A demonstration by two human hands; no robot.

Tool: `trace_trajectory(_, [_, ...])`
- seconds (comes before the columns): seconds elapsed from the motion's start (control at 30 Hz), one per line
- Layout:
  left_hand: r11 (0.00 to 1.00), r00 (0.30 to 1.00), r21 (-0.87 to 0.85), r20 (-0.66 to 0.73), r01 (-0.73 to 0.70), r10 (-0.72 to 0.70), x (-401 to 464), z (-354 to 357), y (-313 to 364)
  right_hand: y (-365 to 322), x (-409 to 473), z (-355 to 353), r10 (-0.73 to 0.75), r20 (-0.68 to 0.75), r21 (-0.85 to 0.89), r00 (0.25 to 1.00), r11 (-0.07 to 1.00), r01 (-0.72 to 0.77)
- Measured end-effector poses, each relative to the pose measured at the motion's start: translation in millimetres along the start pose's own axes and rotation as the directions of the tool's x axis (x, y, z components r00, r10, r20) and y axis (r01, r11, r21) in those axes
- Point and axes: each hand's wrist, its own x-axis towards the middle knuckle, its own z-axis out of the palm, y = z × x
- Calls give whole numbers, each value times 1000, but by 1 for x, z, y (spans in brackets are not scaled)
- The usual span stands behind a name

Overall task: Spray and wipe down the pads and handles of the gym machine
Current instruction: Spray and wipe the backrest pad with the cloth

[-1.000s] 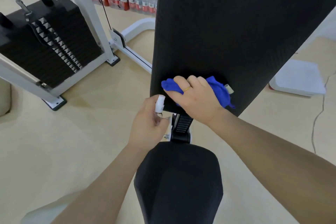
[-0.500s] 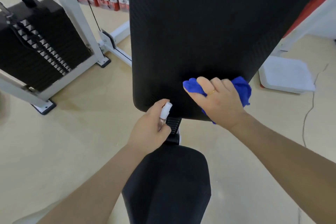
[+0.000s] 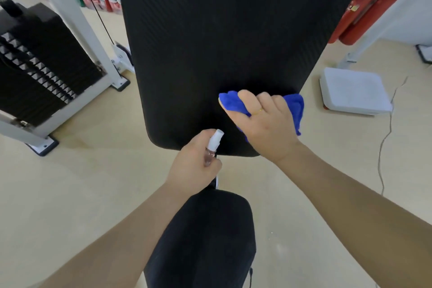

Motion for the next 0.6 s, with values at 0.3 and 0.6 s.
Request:
trace_trajectory(0.3, [994,997,84,34,72,-75,-24,-12,-6,-6,-51,0,-247,305,83,920,969,233])
trace_trajectory(0.6, [999,997,26,-67,27,-25,-6,-9,22,-8,-43,2,-56,161,31,985,998,52])
